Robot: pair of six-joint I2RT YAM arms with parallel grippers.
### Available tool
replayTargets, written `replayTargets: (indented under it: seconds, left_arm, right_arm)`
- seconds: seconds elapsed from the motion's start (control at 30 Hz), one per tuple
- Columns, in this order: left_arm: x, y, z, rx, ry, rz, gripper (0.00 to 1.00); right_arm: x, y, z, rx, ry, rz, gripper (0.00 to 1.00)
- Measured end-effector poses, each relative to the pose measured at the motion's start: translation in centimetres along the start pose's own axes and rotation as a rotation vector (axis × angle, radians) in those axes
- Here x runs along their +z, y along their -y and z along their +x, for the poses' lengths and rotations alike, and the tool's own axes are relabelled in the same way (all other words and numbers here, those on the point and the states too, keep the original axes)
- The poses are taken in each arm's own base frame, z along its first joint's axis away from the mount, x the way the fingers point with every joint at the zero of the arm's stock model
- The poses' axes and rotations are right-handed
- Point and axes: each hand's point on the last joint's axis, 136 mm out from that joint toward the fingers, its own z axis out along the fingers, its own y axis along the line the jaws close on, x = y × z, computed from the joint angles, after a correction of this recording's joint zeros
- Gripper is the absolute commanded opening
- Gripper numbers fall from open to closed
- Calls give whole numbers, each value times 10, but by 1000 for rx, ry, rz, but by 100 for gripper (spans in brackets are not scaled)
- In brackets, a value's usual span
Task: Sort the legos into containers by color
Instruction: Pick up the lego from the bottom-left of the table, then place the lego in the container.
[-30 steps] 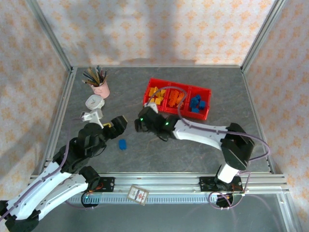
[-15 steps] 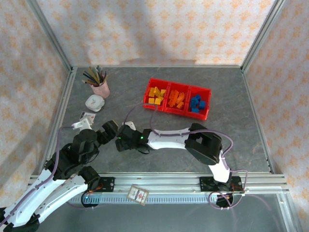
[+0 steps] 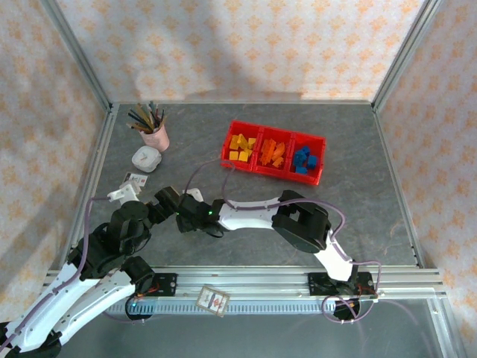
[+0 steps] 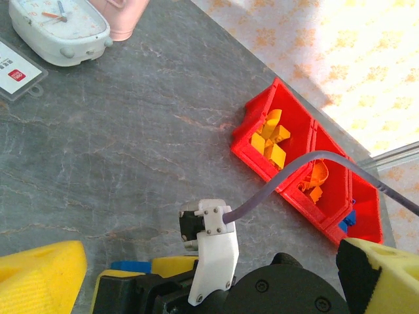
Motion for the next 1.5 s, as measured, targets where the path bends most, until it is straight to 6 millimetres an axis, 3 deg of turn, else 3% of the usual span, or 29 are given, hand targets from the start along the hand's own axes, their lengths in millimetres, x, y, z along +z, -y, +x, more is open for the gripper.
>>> replayTargets:
  seconds: [0.27, 0.57, 0.7, 0.83, 0.93, 1.07, 1.2, 1.5]
  left_arm:
    - [0, 0, 0, 0, 0, 0, 99]
    - [2, 2, 2, 3, -9, 0, 99]
    - [5, 6, 4, 12, -22, 7, 99]
    - [11, 17, 7, 25, -43, 30, 99]
    - [19, 31, 10, 38, -64, 63, 99]
    - [33, 53, 16, 63, -94, 118, 99]
    - [52, 75, 25, 91, -127, 166, 99]
    - [92, 110, 48, 131, -177, 256, 99]
  right_arm:
    - [-1, 13, 1, -9, 7, 65, 41]
    - [-7, 22, -3, -20, 34, 109, 33]
    - [-35, 33, -9, -6, 58, 108, 33]
    - [-76, 55, -33, 58, 125, 101, 33]
    - [-109, 90, -59, 143, 201, 121, 33]
    - [-143, 163, -85, 279, 291, 201, 33]
    - [-166, 244, -93, 416, 349, 328, 33]
    - [-198, 370, -108, 608, 427, 531, 34]
